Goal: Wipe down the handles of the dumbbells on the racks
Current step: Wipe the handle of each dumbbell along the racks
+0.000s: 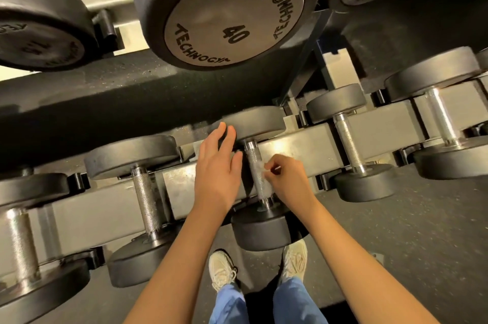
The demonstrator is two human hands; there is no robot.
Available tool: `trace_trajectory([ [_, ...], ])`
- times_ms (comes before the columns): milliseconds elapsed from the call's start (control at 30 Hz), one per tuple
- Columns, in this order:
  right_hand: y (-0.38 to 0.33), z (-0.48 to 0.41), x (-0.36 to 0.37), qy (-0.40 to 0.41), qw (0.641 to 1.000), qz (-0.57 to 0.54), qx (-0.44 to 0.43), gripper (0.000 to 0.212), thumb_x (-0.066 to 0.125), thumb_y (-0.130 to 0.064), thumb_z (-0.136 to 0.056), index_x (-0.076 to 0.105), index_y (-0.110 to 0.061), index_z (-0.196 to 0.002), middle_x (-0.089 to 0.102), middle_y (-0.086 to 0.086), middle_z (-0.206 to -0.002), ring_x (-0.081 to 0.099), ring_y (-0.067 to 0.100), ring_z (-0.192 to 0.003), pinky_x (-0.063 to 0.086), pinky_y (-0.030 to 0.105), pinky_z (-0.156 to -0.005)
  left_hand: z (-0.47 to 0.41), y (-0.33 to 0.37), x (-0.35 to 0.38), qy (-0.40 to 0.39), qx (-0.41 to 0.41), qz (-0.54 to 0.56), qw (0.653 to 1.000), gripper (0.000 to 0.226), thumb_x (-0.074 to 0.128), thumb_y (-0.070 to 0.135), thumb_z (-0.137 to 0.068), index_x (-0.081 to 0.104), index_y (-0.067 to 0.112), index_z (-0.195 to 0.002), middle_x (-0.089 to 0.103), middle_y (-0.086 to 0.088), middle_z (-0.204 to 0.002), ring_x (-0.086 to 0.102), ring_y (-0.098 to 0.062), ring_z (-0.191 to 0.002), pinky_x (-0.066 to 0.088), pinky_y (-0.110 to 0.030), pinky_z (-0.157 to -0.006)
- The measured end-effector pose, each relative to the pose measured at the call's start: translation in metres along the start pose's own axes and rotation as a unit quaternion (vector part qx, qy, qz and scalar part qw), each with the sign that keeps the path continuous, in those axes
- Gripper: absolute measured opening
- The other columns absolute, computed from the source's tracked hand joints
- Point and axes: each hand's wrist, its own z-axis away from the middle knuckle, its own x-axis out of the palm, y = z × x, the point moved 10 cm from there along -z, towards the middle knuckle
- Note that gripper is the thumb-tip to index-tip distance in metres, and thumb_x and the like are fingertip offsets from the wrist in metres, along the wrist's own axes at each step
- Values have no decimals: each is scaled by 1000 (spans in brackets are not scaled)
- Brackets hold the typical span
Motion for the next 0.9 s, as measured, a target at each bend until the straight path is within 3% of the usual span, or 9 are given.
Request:
trace_trajectory([
  [133, 6, 11, -2, -58, 998, -1, 2, 7, 69, -6, -82, 65, -5, -76, 59, 3, -70, 48, 6, -57, 37, 14, -56, 3, 14, -3, 32, 24, -10, 999, 44, 47, 19, -99, 42, 12, -142, 36, -6, -149, 25, -16, -136, 18, -25, -110],
  [300, 25, 12, -64, 87, 996, -15, 7, 8, 71, -3, -80, 67, -9, -84, 56, -6, -69, 53, 10, -65, 39, 4, -60, 2, 61, 13, 15, 142, -52, 988, 48, 34, 31, -94, 56, 10, -130, 54, -6, -129, 38, -16, -124, 34, -34, -106],
  [400, 46, 7, -109, 156, 987, -18, 22, 6, 70, -7, -83, 66, -12, -82, 58, -1, -68, 53, 14, -64, 41, 11, -60, -6, 82, 30, -10, 164, -69, 984, 51, 30, 33, -93, 55, 12, -131, 55, -5, -129, 41, -17, -122, 34, -41, -108],
  [500, 65, 2, -149, 205, 978, 9, 36, 5, 67, -10, -86, 69, -8, -90, 61, 3, -74, 57, 19, -71, 41, 25, -66, -14, 97, 44, -22, 186, -91, 978, 46, 34, 30, -94, 56, 12, -131, 57, -4, -126, 41, -15, -120, 24, -41, -113],
  [633, 92, -5, -184, 245, 967, 40, 52, 11, 62, -12, -90, 69, -6, -96, 61, 2, -76, 56, 16, -69, 39, 22, -63, -28, 113, 71, -72, 182, -98, 976, 41, 46, 20, -99, 47, 15, -139, 50, -3, -137, 40, -19, -130, 10, -34, -117],
  [800, 122, -26, -176, 184, 977, 82, 68, 10, 62, -11, -90, 68, -6, -96, 61, 3, -78, 57, 19, -69, 37, 23, -62, -46, 139, 111, -133, 183, -87, 970, 49, 41, 22, -101, 29, 20, -149, 29, 3, -153, 22, -13, -140, 11, -29, -116],
  [900, 121, -32, -175, 184, 980, 60, 43, 8, 62, -10, -90, 69, -6, -91, 63, 3, -77, 53, 14, -67, 33, 14, -56, -56, 152, 131, -148, 194, -97, 965, 55, 40, 23, -101, 18, 23, -151, 17, 6, -158, 14, -11, -144, 10, -30, -117],
])
